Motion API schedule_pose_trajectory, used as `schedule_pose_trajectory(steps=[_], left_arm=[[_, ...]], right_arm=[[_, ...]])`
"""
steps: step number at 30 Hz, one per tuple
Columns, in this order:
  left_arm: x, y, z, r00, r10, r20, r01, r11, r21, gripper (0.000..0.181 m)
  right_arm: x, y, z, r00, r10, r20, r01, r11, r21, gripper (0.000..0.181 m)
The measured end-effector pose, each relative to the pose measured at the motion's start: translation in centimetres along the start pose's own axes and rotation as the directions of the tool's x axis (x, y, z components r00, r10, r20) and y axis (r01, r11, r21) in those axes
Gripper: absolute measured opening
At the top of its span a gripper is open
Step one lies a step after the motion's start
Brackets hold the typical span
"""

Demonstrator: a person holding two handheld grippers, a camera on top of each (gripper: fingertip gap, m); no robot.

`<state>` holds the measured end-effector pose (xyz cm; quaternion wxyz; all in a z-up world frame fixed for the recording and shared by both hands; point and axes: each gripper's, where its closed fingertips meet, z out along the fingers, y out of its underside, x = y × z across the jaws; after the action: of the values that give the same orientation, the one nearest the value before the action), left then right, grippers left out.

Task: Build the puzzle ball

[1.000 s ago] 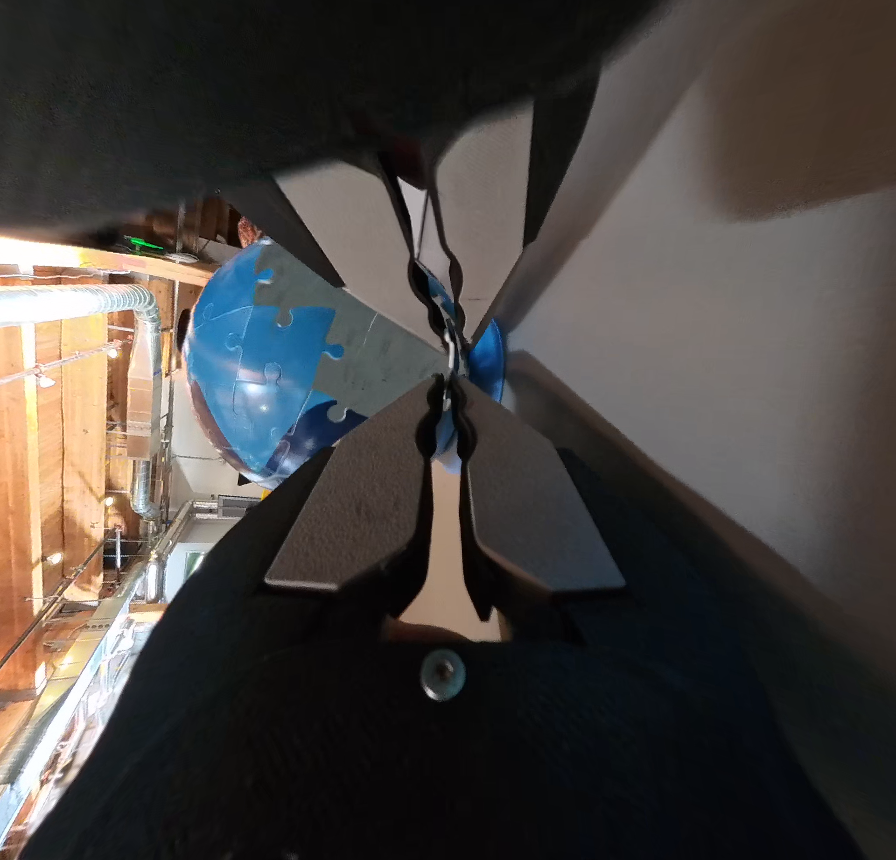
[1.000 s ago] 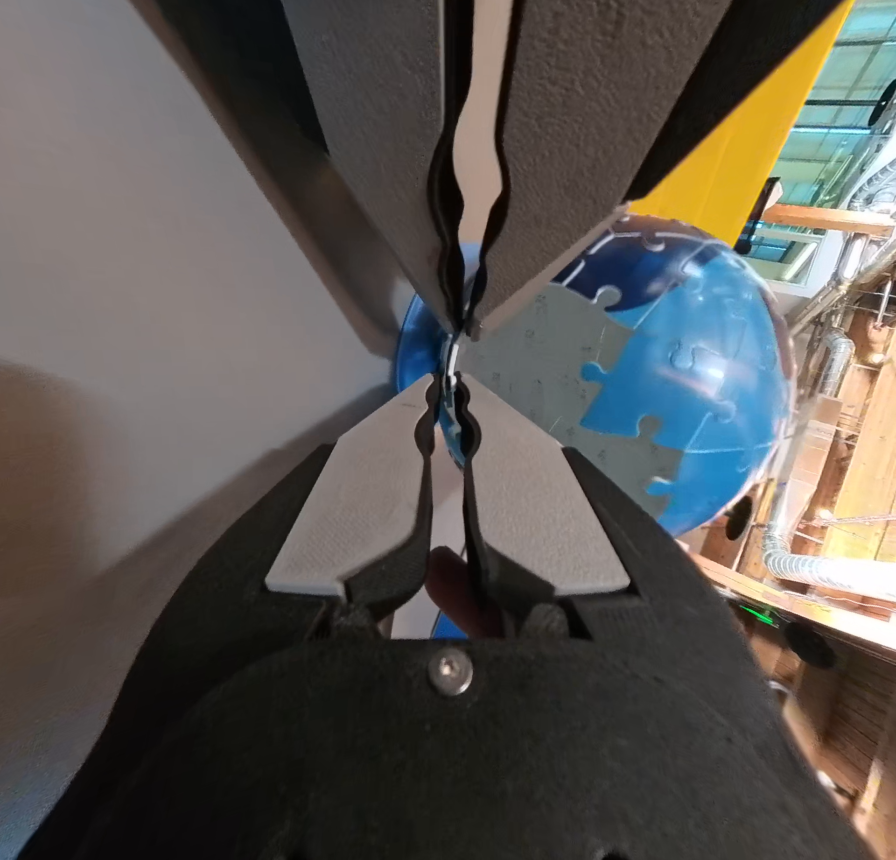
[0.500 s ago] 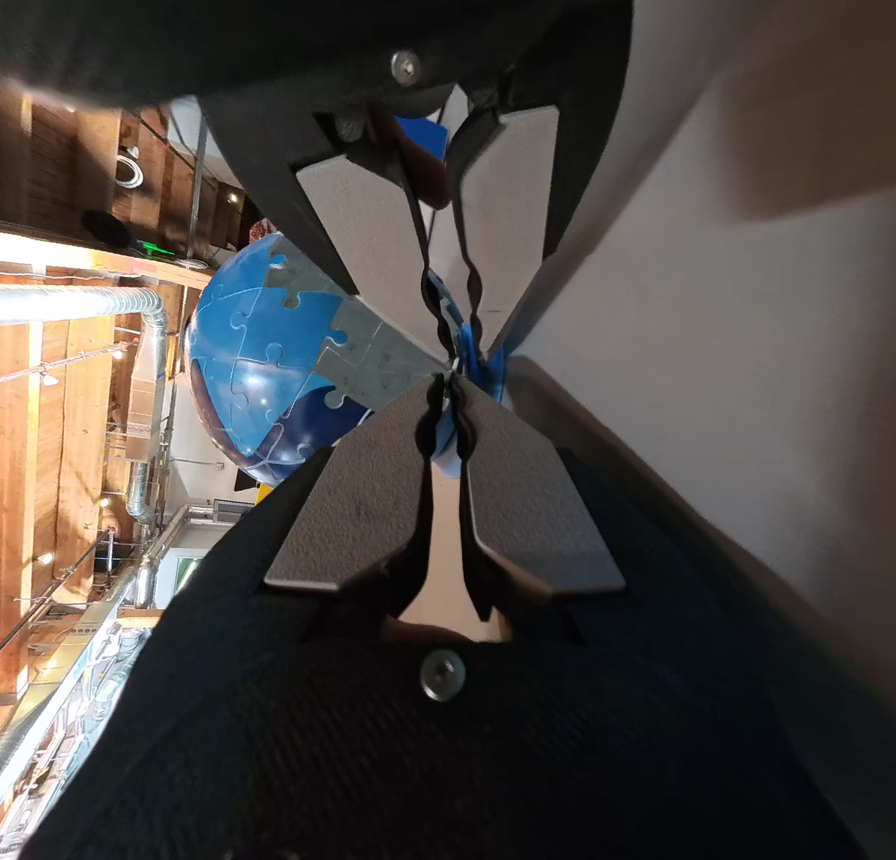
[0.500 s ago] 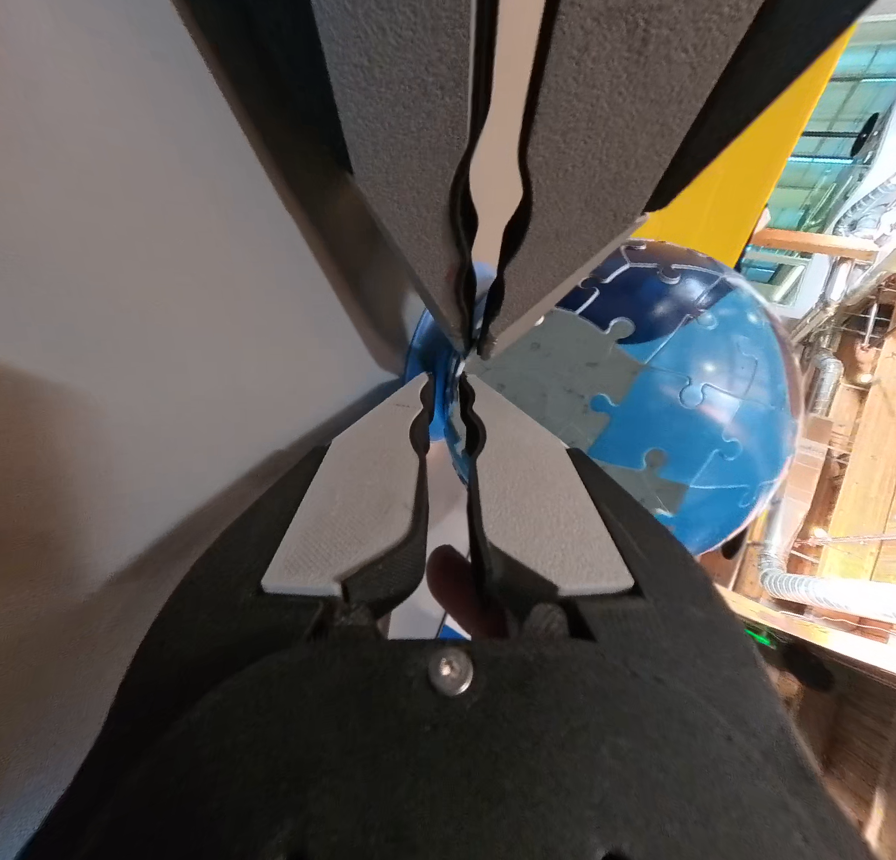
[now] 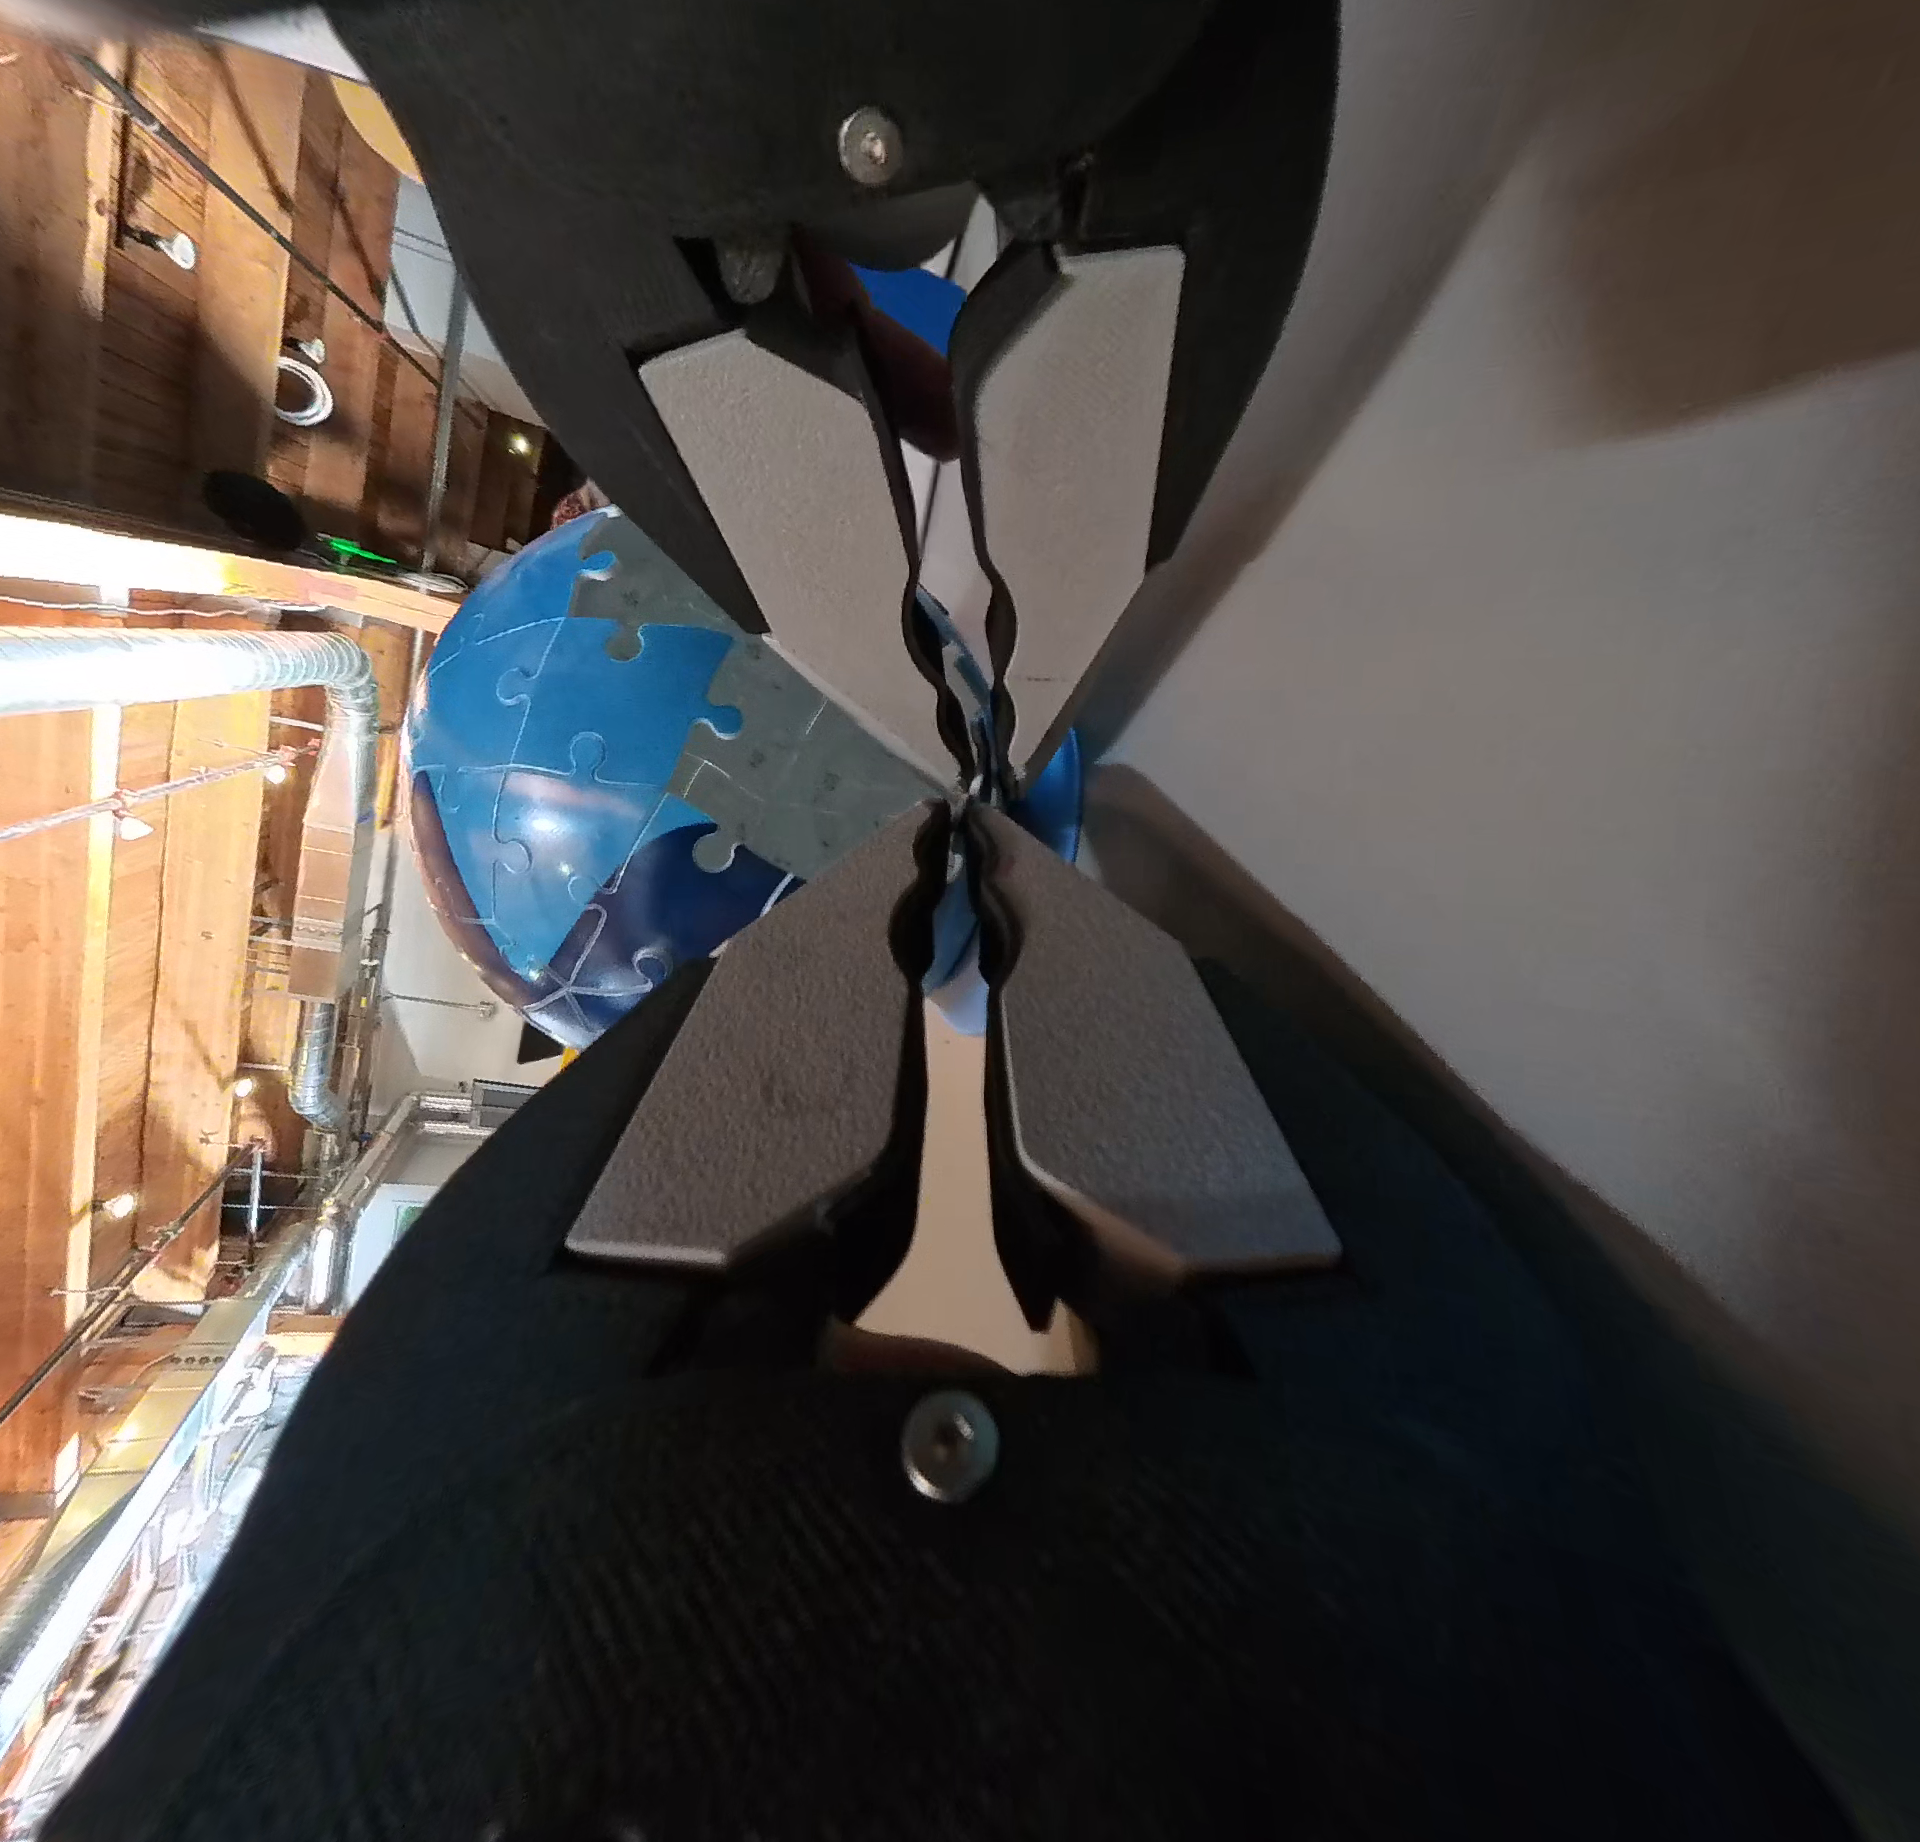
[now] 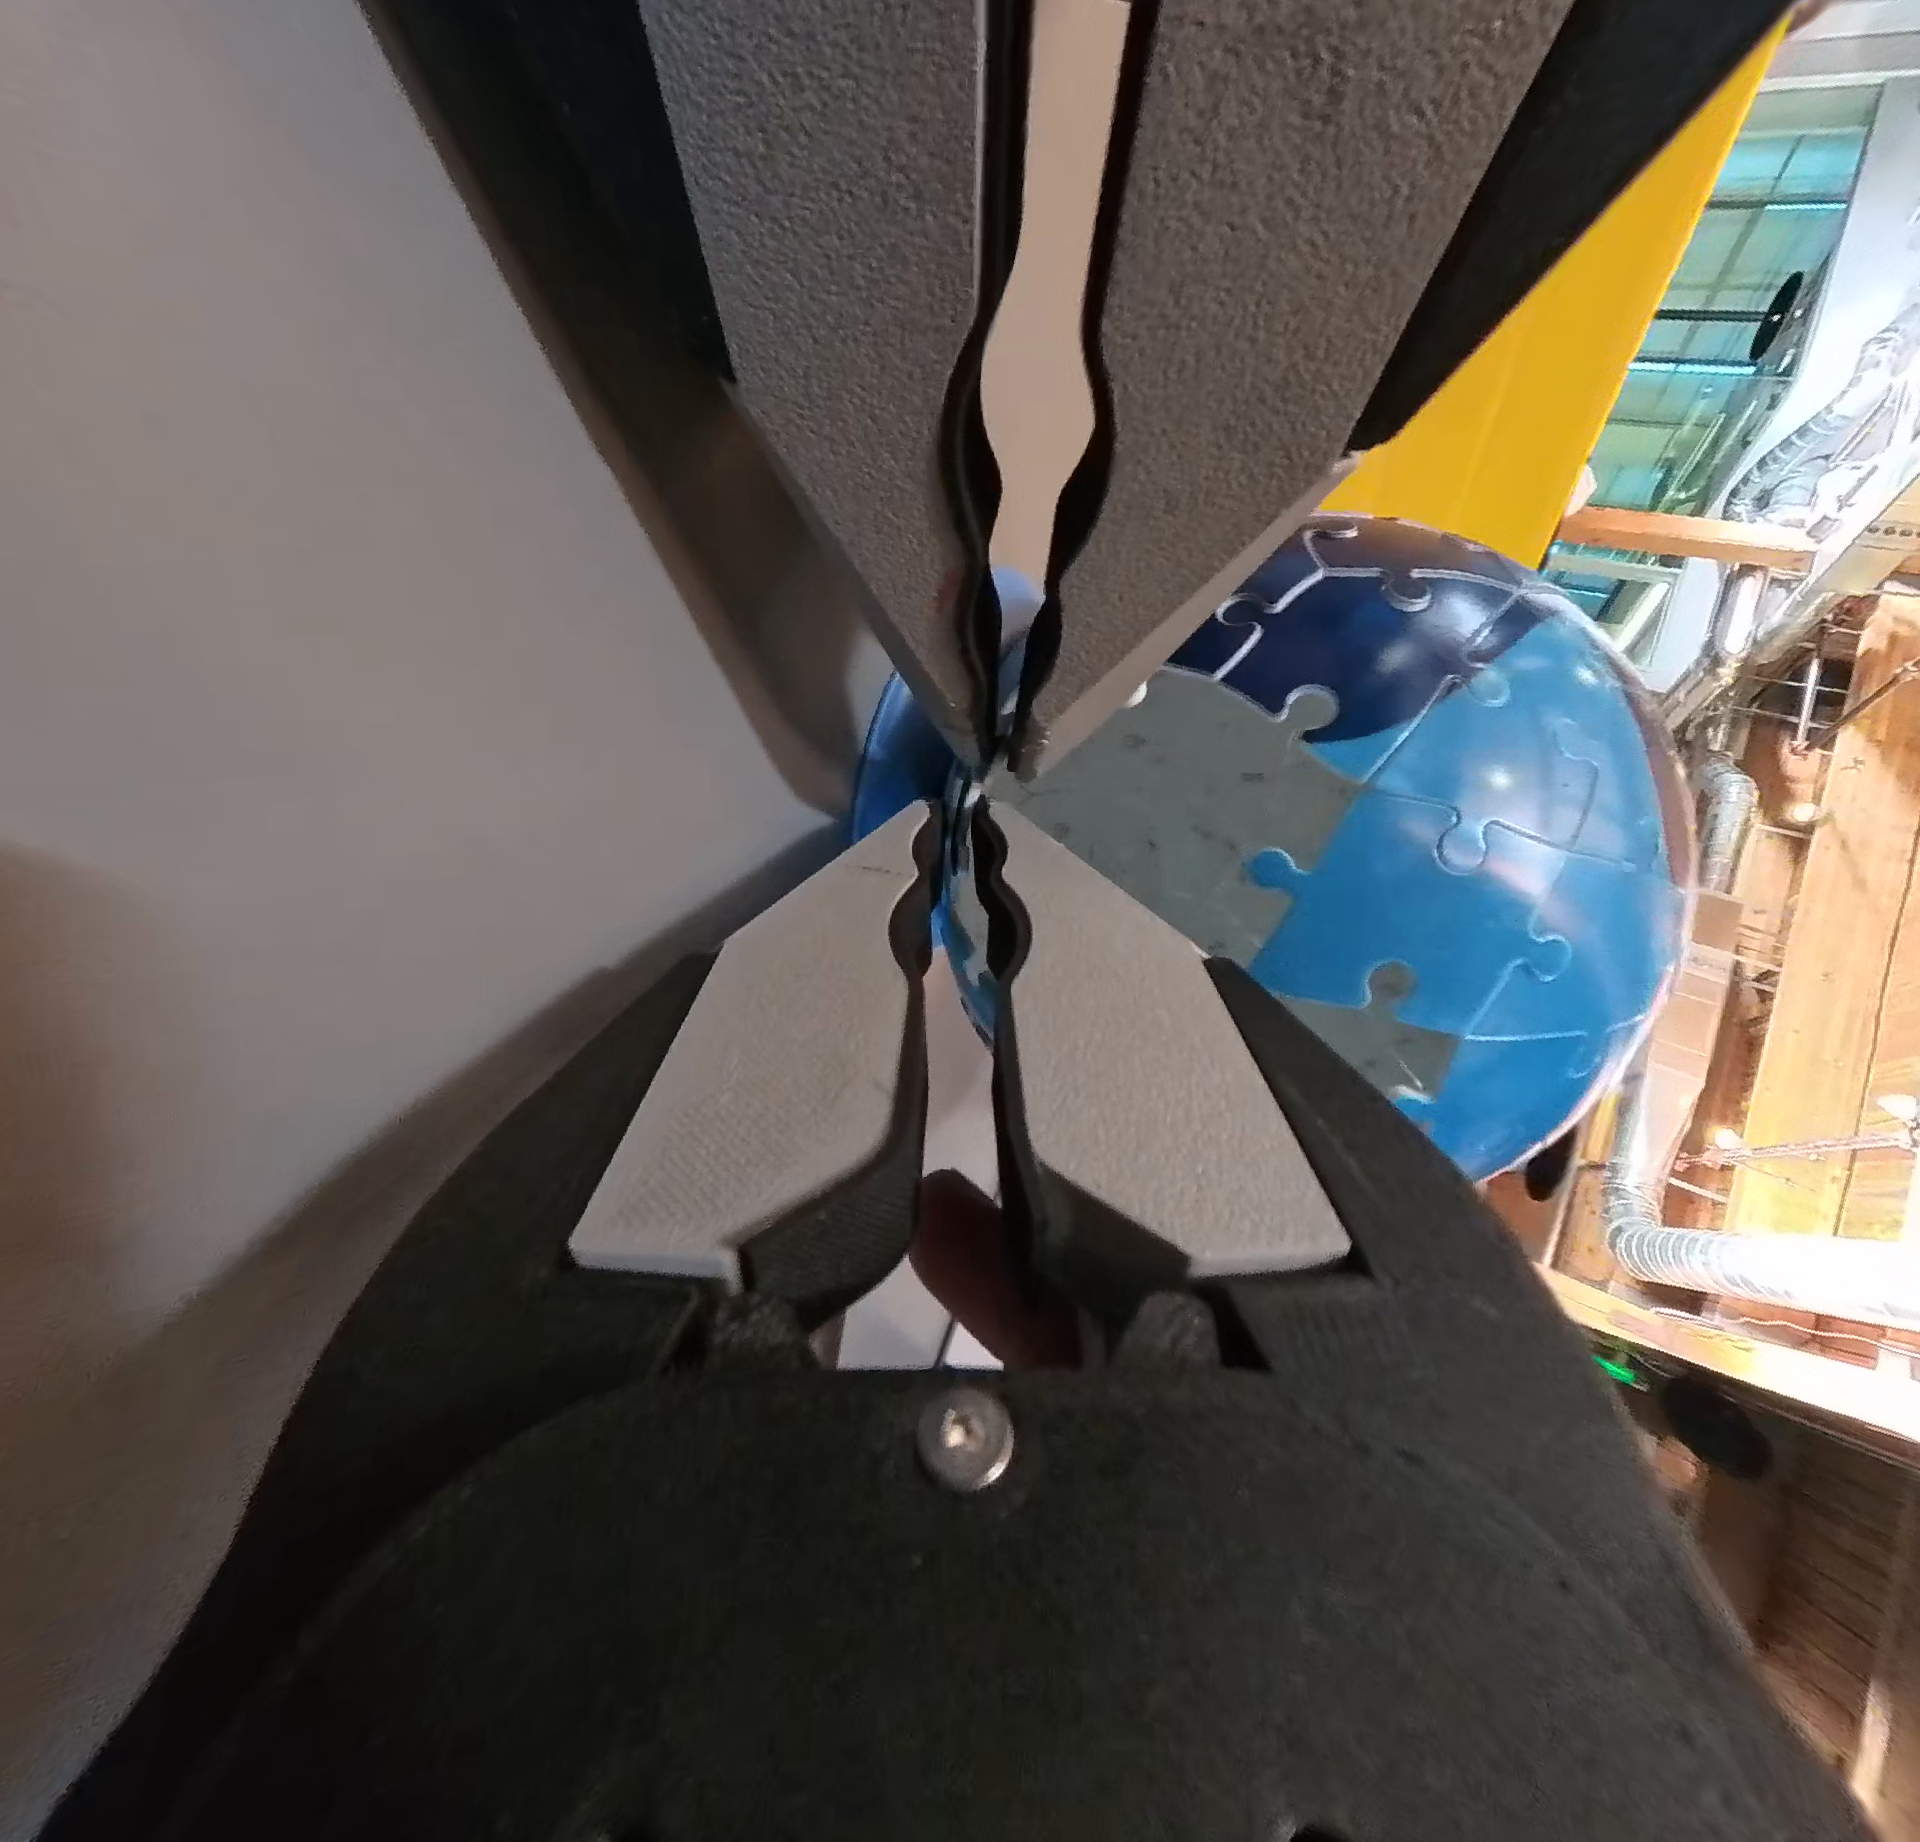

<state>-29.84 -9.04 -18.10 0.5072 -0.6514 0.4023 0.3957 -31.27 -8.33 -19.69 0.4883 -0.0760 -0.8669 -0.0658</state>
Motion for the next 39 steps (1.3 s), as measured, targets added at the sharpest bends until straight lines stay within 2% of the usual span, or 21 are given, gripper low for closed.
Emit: schedule_pose_trajectory(steps=[8,15,23,26,31,39], left_arm=[[0.5,-0.1,0.3,1.000,0.016,-0.025,-0.016,1.000,-0.013,0.011],[0.1,-0.1,0.6,0.999,0.046,-0.018,-0.047,0.999,-0.021,0.003],[0.0,0.0,1.0,0.999,0.044,-0.020,-0.045,0.998,-0.034,0.007],[0.1,0.2,1.0,0.999,0.029,-0.036,-0.030,0.998,-0.047,0.001],[0.1,0.4,1.0,0.999,0.012,-0.044,-0.015,0.998,-0.058,0.000],[-0.4,0.6,0.8,1.000,0.000,-0.019,-0.001,0.998,-0.055,0.001]], right_arm=[[0.0,-0.2,0.0,1.000,0.026,0.011,-0.026,1.000,0.016,0.002],[-0.1,-0.2,-0.1,0.999,0.030,0.024,-0.030,0.999,0.026,0.004],[0.0,-0.2,0.0,0.999,0.042,0.031,-0.043,0.998,0.040,0.004],[0.1,0.0,0.0,0.998,0.051,0.035,-0.052,0.998,0.038,0.003],[-0.4,-0.1,0.1,0.995,0.074,0.062,-0.077,0.996,0.047,0.015],[-0.1,-0.4,0.3,0.994,0.076,0.083,-0.082,0.994,0.075,0.023]])
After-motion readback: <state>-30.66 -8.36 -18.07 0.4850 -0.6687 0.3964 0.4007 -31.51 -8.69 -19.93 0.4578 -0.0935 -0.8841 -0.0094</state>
